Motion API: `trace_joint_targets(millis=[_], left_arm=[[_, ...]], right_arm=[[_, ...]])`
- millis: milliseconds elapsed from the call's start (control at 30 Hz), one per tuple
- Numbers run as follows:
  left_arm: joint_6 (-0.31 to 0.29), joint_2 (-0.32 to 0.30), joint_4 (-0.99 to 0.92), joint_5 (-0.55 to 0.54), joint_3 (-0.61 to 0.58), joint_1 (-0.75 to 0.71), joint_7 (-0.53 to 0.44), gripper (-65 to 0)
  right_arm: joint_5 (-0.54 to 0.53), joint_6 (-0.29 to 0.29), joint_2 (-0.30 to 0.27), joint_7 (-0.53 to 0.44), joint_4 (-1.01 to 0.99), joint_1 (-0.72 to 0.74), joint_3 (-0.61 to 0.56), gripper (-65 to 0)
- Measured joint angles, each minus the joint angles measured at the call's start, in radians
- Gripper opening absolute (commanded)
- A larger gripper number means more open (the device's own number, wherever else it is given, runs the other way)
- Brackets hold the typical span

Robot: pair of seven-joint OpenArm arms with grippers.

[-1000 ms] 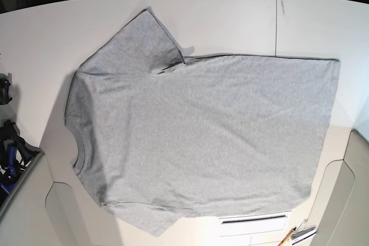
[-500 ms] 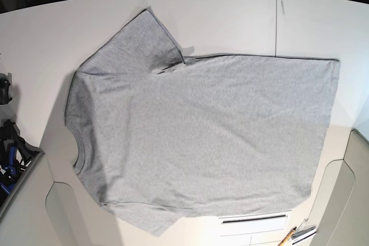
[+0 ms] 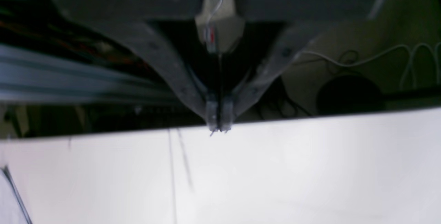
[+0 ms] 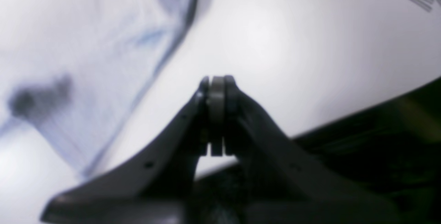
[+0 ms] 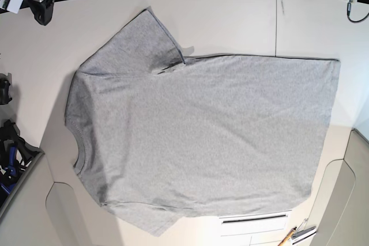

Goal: Fold the T-shirt properly
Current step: 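Move both grippers down to the shirt's shoulder corners at the collar edge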

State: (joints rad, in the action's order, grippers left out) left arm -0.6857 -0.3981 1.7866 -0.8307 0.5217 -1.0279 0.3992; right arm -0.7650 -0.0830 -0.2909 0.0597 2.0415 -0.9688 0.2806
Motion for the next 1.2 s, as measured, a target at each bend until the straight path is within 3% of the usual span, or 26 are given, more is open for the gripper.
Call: trace_joint_targets(millis=[133, 267, 400, 467, 533, 667, 700, 800, 867, 1200], left_arm=[[-0.001, 0.002, 0.000, -0.052, 0.007, 0.000, 0.009, -65.0], [0.000, 0.002, -0.001, -0.063, 0.008, 0.038, 0.061, -65.0], [-0.002, 0.002, 0.000, -0.067, 0.007, 0.095, 0.108, -65.0], [-0.002, 0.002, 0.000, -0.067, 0.007, 0.101, 0.119, -65.0], [-0.003, -0.001, 0.000, -0.063, 0.007, 0.108, 0.124, -65.0], [-0.003, -0.021, 0.000, -0.065, 0.007, 0.118, 0.124, -65.0], [-0.003, -0.022, 0.000, -0.064, 0.007, 0.122, 0.124, -65.0], [-0.003, -0.020, 0.000, -0.066, 0.007, 0.129, 0.124, -65.0], [-0.003, -0.020, 0.000, -0.067, 0.007, 0.129, 0.124, -65.0], [-0.003, -0.026, 0.000, -0.071, 0.007, 0.145, 0.125, -65.0]], right_arm=[[-0.175, 0.209, 0.135, 0.117, -0.001, 0.119, 0.109, -65.0], [-0.230, 0.305, 0.247, 0.147, -0.002, 0.241, 0.153, -65.0], [-0.211, 0.340, 0.316, 0.153, -0.007, 0.347, 0.154, -65.0], [-0.176, 0.333, 0.340, 0.151, -0.007, 0.388, 0.154, -65.0], [-0.149, 0.285, 0.360, 0.156, -0.006, 0.407, 0.154, -65.0], [-0.040, 0.012, 0.394, 0.209, -0.010, 0.417, 0.156, -65.0], [-0.013, -0.035, 0.399, 0.209, -0.011, 0.416, 0.157, -65.0], [0.080, -0.035, 0.395, 0.211, -0.011, 0.415, 0.157, -44.0], [0.148, 0.002, 0.393, 0.222, -0.011, 0.418, 0.158, -37.1], [0.315, 0.009, 0.393, 0.245, -0.011, 0.417, 0.157, -36.8]])
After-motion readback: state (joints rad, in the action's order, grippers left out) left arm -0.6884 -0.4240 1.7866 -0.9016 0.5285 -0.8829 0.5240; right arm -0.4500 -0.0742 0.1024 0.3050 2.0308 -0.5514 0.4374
